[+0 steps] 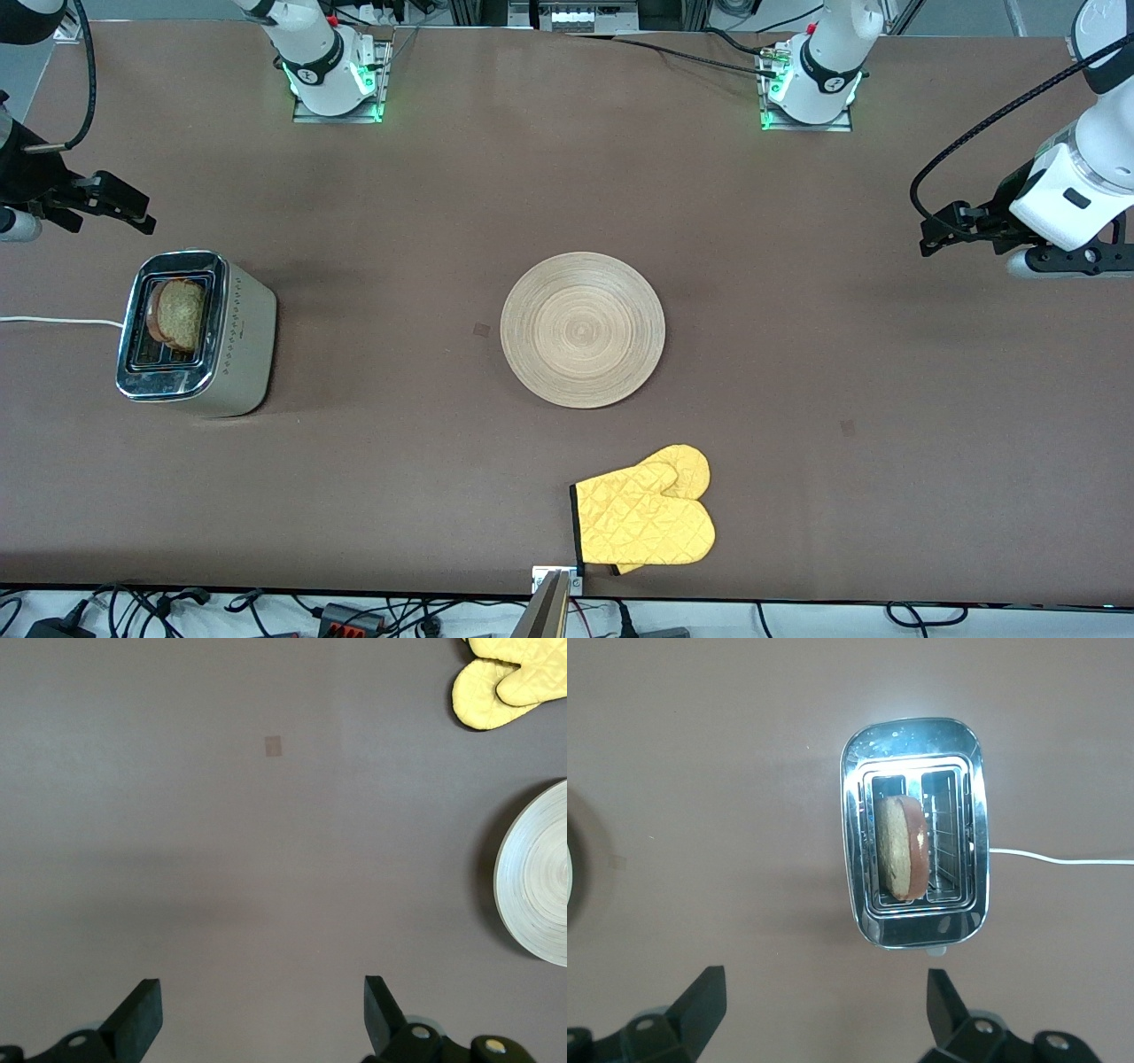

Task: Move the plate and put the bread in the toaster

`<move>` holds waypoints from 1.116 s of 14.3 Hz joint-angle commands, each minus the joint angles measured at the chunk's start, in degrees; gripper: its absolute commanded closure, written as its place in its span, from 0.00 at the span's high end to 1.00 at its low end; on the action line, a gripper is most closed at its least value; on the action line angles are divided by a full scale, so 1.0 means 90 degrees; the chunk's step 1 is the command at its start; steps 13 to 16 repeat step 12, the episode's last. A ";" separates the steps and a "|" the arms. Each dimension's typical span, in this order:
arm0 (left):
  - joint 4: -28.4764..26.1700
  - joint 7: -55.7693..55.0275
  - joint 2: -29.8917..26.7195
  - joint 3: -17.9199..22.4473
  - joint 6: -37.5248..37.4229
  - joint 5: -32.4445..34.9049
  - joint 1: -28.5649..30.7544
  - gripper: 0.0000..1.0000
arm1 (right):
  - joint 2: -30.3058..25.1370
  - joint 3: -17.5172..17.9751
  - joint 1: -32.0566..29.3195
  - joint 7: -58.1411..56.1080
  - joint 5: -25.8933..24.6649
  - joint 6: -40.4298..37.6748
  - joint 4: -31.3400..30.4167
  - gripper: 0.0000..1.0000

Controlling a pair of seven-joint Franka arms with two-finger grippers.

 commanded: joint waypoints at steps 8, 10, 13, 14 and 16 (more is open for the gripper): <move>0.0015 0.0112 0.0102 0.0125 -0.0370 -0.0437 0.0454 1.00 | -0.0146 0.0091 -0.0102 -0.0040 -0.0054 -0.0193 -0.0119 1.00; 0.0015 0.0112 0.0102 0.0077 -0.0370 -0.0438 0.0455 1.00 | -0.0146 0.0100 -0.0102 -0.0030 -0.0054 -0.0203 -0.0119 1.00; 0.0015 0.0112 0.0102 0.0077 -0.0370 -0.0438 0.0455 1.00 | -0.0156 0.0091 -0.0102 -0.0031 -0.0054 -0.0232 -0.0129 1.00; 0.0015 0.0112 0.0102 0.0077 -0.0370 -0.0438 0.0455 1.00 | -0.0156 0.0091 -0.0102 -0.0031 -0.0054 -0.0232 -0.0129 1.00; 0.0015 0.0112 0.0102 0.0077 -0.0370 -0.0438 0.0455 1.00 | -0.0156 0.0091 -0.0102 -0.0031 -0.0054 -0.0232 -0.0129 1.00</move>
